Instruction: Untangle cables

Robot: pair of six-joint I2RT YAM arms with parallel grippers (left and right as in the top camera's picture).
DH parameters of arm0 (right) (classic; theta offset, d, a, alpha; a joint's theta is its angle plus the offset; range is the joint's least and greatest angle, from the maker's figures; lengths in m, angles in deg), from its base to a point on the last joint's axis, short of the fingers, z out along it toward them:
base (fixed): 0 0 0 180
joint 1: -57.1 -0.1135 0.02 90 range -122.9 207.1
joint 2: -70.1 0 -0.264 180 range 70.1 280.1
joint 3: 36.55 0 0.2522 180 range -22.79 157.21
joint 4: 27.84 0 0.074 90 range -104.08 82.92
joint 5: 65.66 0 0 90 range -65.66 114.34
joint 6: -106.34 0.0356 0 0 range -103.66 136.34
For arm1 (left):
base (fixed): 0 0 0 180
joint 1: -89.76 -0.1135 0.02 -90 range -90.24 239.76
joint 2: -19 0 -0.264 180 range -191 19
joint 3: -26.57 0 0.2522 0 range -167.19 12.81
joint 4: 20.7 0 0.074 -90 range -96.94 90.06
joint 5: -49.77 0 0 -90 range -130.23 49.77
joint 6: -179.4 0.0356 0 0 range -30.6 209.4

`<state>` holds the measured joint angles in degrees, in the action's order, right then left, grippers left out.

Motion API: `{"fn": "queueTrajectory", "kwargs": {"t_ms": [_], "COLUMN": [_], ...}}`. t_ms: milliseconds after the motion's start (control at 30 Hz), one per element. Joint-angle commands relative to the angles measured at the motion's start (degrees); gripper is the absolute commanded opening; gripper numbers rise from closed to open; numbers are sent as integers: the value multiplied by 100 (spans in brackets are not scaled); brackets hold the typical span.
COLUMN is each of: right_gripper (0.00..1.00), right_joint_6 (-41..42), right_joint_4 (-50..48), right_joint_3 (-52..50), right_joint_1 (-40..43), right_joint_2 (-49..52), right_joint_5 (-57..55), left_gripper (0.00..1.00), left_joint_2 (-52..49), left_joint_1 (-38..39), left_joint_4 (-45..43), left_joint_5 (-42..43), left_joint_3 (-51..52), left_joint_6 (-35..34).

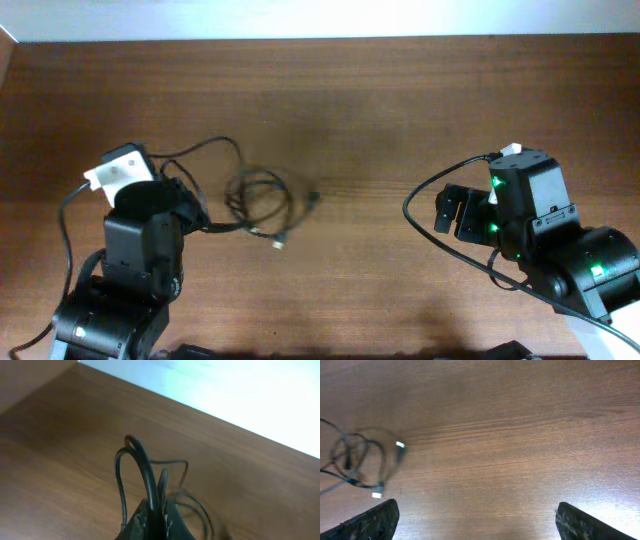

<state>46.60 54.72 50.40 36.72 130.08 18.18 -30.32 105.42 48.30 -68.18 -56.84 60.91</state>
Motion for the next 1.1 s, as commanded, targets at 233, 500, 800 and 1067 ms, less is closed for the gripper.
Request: {"fn": "queueTrajectory", "kwargs": {"t_ms": [233,500,800,1067], "right_gripper": [99,99,99,99], "right_joint_6": [68,-133,-129,-129], "right_joint_4": [4,101,129,153], "right_joint_3": [24,22,22,22], "right_joint_1": [20,20,20,20], "right_joint_2": [-44,-37,450,452], "right_joint_5": [13,33,160,160], "left_gripper": [16,99,99,98], "left_joint_2": [-789,-2918,-3515,-5676], "left_joint_1": [-33,-28,262,713], "left_joint_4": [-737,-236,420,-710], "left_joint_5": [3158,3298,2774,2774], "left_joint_3": [-85,-83,249,533], "left_joint_6": [-81,-15,1189,1513]}}
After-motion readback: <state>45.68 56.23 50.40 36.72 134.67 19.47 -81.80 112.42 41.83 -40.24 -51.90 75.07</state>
